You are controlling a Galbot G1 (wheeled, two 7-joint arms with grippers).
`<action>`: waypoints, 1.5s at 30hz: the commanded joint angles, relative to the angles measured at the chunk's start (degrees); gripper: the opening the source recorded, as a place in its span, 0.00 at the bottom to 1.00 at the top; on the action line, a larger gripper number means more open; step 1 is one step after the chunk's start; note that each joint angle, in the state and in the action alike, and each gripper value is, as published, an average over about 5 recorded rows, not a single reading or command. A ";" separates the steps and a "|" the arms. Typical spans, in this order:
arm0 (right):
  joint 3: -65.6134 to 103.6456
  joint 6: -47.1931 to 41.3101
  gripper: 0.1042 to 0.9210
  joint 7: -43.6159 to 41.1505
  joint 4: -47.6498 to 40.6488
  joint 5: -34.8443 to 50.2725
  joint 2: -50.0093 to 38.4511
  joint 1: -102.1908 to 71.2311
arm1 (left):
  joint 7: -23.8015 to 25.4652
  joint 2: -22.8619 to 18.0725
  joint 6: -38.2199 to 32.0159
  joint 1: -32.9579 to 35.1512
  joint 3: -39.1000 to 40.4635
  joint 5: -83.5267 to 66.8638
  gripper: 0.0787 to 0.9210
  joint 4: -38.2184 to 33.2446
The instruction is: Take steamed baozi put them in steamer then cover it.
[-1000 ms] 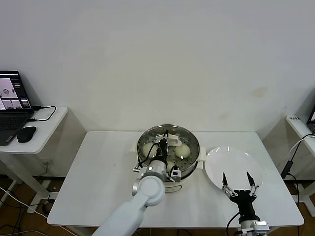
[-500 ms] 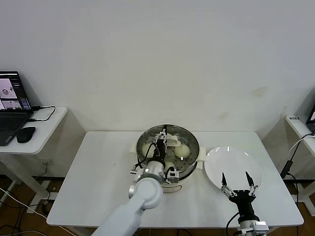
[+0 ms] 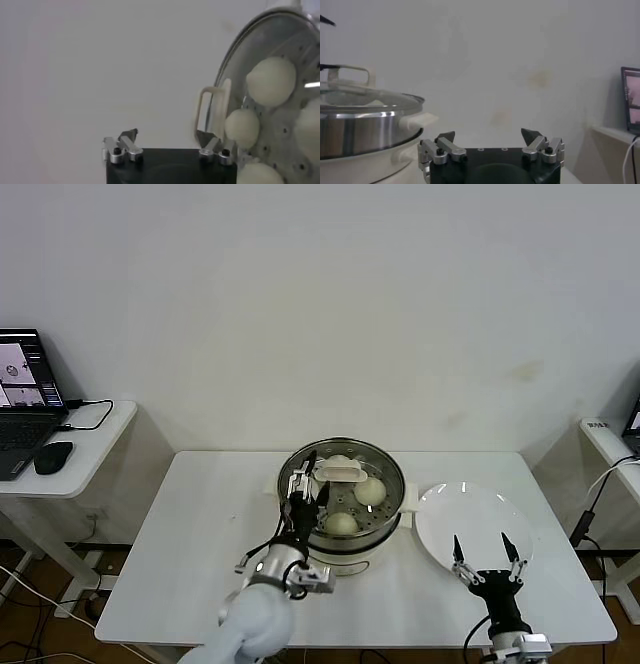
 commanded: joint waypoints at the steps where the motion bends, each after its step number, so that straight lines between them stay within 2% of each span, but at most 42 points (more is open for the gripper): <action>1: -0.60 -0.31 0.88 -0.01 0.24 0.79 -0.33 0.25 | -10.59 4.64 -10.62 11.70 -7.73 -22.10 0.88 -10.95; 5: -0.70 -0.18 0.88 -0.01 0.32 1.91 -0.62 0.26 | -19.21 3.77 -19.18 19.17 -13.41 -40.31 0.88 -12.51; 9: -0.57 -0.27 0.88 -0.01 0.94 3.34 -1.57 -0.27 | -22.21 0.76 -31.83 27.47 -21.71 -57.21 0.88 -10.13; 11: -0.53 -0.23 0.88 -0.05 1.24 3.97 -2.29 -1.06 | -22.71 -0.19 -35.25 30.67 -25.16 -62.32 0.88 -9.15; 19: -0.04 -0.18 0.88 -0.58 1.74 8.30 -6.23 -6.26 | -20.98 -0.56 -36.91 41.16 -29.62 -71.12 0.88 -9.76; 25: 0.10 -0.03 0.88 -0.68 1.92 9.50 -8.15 -8.77 | -21.37 -1.30 -38.00 45.35 -31.22 -72.21 0.88 -7.36; 33: -1.14 0.35 0.88 -0.73 1.46 8.14 -7.79 -8.61 | -19.05 -2.80 -39.78 46.59 -33.92 -73.90 0.88 -3.57; 45: -3.07 -0.06 0.88 -1.60 2.11 9.93 -7.80 -9.91 | -14.60 -3.47 -37.87 47.57 -34.75 -73.70 0.88 -2.77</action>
